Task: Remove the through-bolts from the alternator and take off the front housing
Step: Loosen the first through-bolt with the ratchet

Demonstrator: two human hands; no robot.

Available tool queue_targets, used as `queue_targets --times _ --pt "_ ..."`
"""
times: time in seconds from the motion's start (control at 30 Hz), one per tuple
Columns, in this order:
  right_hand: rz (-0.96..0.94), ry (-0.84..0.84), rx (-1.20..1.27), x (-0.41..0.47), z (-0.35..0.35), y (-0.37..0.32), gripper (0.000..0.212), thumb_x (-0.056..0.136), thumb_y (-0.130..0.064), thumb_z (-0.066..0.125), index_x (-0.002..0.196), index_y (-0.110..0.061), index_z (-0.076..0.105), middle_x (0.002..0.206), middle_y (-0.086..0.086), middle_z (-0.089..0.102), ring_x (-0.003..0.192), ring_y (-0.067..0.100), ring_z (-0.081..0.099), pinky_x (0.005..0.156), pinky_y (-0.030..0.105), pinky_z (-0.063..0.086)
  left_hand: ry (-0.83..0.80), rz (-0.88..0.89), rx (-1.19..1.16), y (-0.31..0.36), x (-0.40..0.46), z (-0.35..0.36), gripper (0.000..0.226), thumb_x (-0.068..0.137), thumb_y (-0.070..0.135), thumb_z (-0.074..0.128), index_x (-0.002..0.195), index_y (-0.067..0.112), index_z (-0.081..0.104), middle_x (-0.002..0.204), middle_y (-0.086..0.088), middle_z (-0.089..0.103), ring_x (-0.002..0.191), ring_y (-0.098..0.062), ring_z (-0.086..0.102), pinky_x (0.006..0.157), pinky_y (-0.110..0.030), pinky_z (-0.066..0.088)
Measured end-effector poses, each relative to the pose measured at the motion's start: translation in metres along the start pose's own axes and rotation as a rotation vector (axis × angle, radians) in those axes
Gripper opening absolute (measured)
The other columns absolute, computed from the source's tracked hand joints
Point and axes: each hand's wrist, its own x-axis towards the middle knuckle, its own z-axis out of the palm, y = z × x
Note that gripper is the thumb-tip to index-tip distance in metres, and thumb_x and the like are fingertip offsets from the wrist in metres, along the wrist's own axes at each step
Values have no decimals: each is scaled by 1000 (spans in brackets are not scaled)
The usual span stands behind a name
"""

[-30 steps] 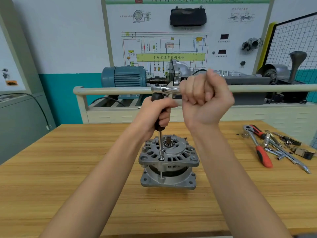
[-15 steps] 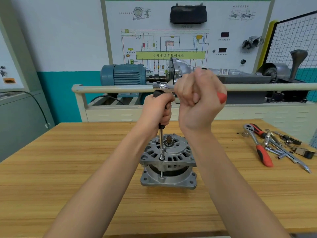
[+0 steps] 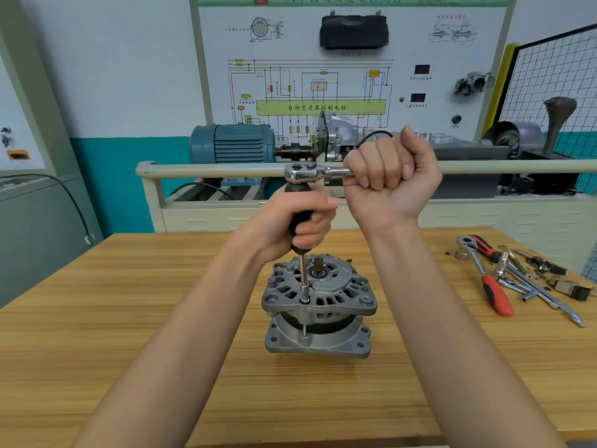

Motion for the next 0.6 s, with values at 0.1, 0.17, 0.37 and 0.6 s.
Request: queue_targets --times 0.1,0.17,0.37,0.6 --pt "-60 6 -64 -2 0 1 49 81 -13 38 33 -16 32 30 -4 25 37 12 10 37 22 19 94 -30 -30 -3 5 2 44 83 13 50 40 17 39 33 7 27 26 -4 21 32 -13 18" --pt "-119 -3 -173 -4 3 4 51 83 -12 37 32 -18 32 31 -4 23 38 13 10 39 22 21 202 -14 -36 -5 7 3 48 86 11 49 40 18 37 33 7 24 26 -5 19 32 -12 18" --pt "-438 -168 -717 -14 13 37 41 83 -2 47 47 -22 41 41 -6 32 38 10 25 48 26 21 634 50 64 -10 18 11 57 88 5 44 35 24 35 34 8 23 28 -7 16 34 -11 15" --pt "-345 -183 -610 -11 14 35 50 83 -2 38 36 -20 42 34 -7 30 35 10 23 46 26 17 505 44 133 -8 7 -1 41 86 4 52 50 15 36 40 5 26 33 -10 22 37 -15 22"
